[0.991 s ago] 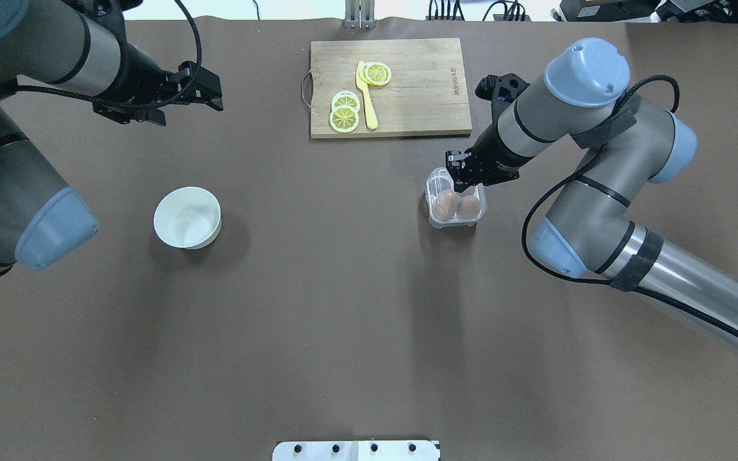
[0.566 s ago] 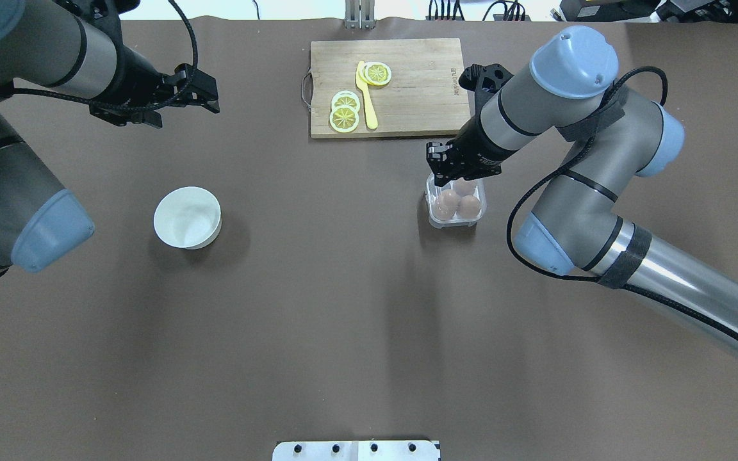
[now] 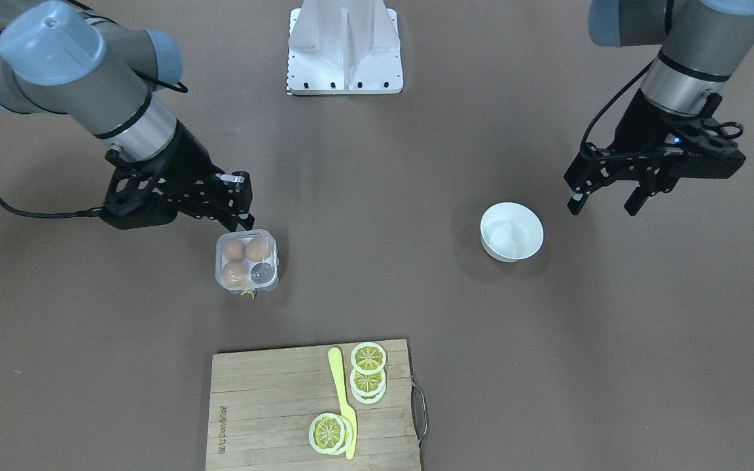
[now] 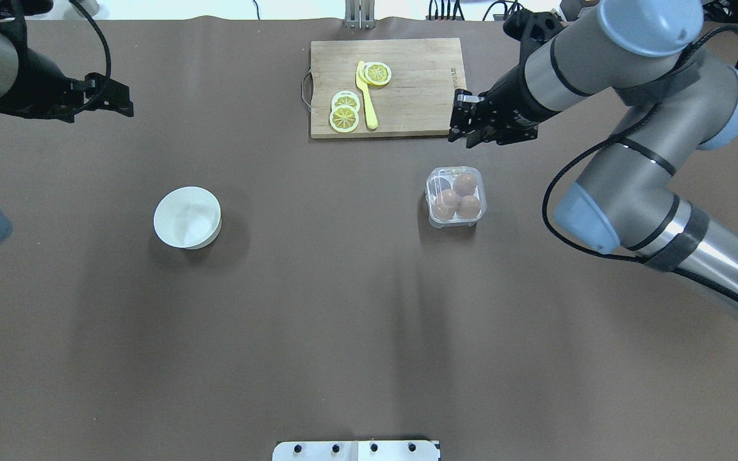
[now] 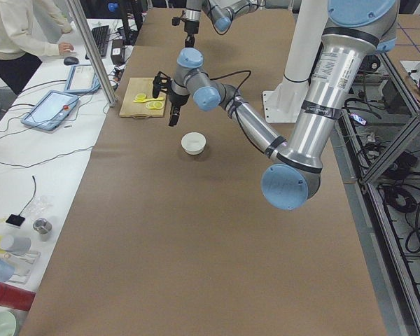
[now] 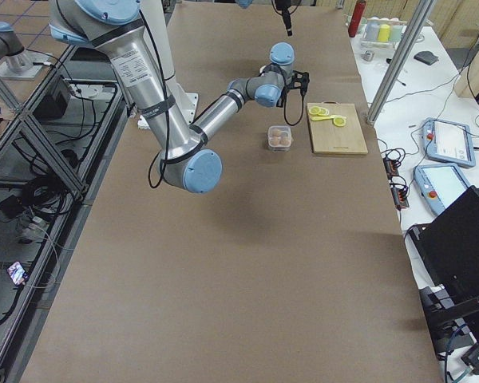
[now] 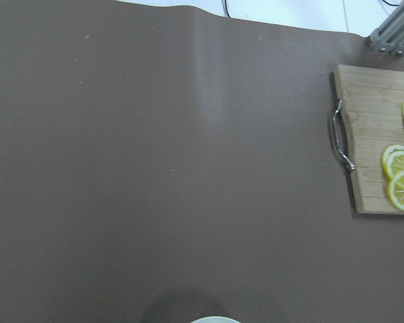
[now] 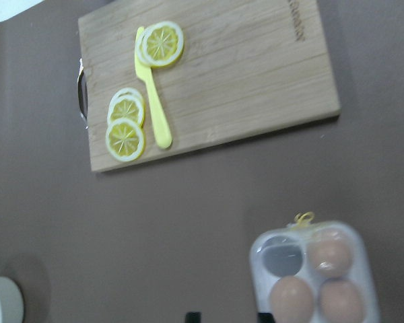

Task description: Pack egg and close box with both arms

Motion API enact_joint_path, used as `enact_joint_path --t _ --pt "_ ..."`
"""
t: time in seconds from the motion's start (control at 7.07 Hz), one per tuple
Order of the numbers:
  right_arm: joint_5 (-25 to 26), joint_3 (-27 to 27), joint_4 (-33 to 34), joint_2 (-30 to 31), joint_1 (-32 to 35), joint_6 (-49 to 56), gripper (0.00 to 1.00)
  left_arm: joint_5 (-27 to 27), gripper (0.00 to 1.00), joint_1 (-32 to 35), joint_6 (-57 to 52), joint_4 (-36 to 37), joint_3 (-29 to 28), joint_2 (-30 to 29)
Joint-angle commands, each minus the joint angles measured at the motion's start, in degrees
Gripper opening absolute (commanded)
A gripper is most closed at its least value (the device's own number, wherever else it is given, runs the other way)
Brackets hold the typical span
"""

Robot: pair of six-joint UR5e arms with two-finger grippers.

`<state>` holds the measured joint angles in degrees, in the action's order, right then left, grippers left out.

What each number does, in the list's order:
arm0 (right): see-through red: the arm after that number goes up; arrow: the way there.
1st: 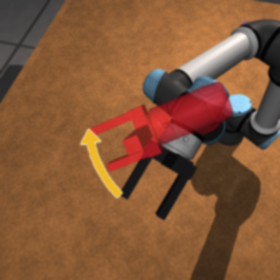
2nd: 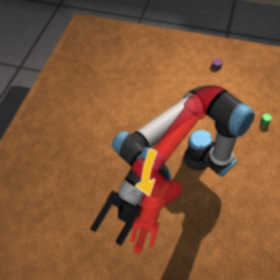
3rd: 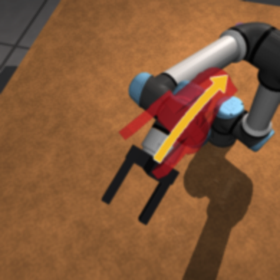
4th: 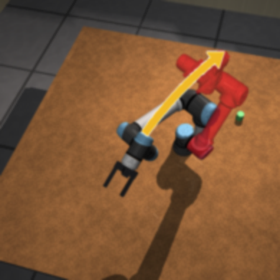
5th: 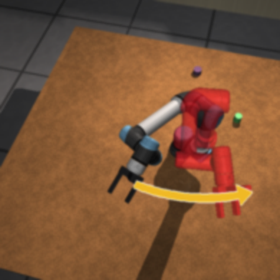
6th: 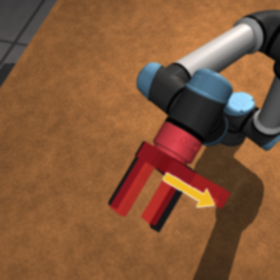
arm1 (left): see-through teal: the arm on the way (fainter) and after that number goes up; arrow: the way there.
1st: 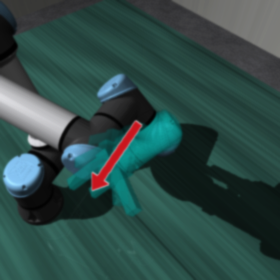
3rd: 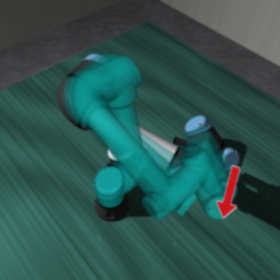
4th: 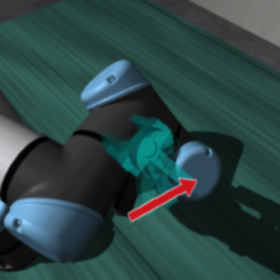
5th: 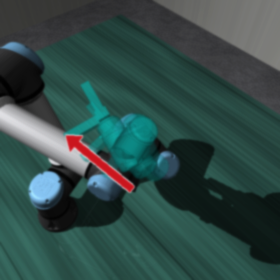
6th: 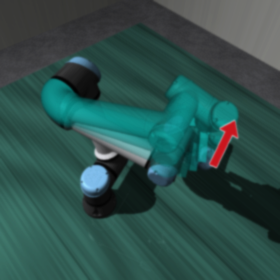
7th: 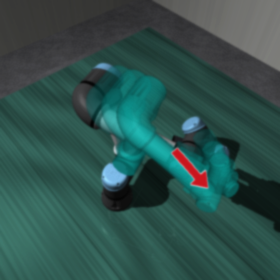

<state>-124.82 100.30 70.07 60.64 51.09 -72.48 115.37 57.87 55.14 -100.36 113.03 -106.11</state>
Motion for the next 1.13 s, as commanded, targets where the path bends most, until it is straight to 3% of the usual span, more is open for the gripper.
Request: enact_joint_path --t 0.0,0.14,0.42,0.57,0.71,0.99 --pt "0.19 1.91 13.06 4.48 8.64 24.59 1.00 -0.14 0.97 1.97 -6.42 -0.01 0.79 4.93" --pt "0.63 2.35 22.38 6.40 12.50 41.11 1.00 -0.06 0.97 4.68 -11.41 -0.10 0.36 6.17" --pt "-0.77 1.39 25.90 16.64 23.55 64.54 1.00 2.38 0.97 12.91 -25.64 -0.27 -1.39 11.26" --pt "-4.43 0.34 26.43 20.96 29.01 72.74 1.00 8.93 0.97 18.36 -32.83 -0.18 -4.28 12.49" --pt "-10.21 -2.10 26.17 24.66 33.42 76.57 1.00 12.21 0.98 23.72 -43.35 0.43 -7.26 13.99" --pt "-11.85 -5.28 25.82 29.08 37.40 82.38 1.00 13.21 0.98 28.34 -47.93 0.52 -13.68 15.05"
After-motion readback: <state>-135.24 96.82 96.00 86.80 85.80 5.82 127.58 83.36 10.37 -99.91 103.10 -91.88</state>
